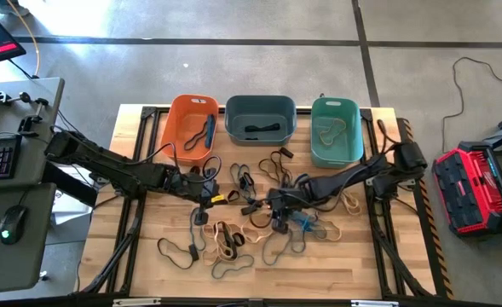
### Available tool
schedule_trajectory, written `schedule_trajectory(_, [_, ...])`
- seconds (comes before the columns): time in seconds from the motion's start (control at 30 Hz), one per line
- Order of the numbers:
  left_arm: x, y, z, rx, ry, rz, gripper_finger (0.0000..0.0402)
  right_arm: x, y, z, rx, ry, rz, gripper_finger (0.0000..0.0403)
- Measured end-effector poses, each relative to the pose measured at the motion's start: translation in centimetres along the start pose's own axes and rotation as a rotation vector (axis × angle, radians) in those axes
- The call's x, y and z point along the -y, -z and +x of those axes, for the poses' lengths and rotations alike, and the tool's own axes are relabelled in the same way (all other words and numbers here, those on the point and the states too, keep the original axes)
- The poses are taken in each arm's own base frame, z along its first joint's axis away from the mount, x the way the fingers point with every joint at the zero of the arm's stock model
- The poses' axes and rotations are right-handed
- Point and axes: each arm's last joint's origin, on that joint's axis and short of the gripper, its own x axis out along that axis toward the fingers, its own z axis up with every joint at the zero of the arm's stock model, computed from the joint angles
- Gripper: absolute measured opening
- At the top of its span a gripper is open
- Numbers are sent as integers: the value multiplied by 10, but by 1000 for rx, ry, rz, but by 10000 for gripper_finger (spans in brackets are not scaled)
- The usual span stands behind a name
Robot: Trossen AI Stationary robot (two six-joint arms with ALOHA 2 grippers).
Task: Sort rubber bands into baskets
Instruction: Put the brown rubber band into the green bin
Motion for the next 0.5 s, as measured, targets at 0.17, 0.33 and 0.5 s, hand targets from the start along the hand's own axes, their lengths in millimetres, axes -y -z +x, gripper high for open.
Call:
schedule_trajectory(0.17, [0, 0, 0, 0, 0, 1, 0, 7, 5, 17, -41, 25, 4, 122])
schedule_trajectory(0.33, [0, 0, 0, 1, 0, 10, 0, 15, 7, 27, -64, 48, 12, 113])
schedule_trajectory(0.5, [-1, 0, 0, 2, -18, 6, 0, 18, 6, 26, -63, 53, -6, 38])
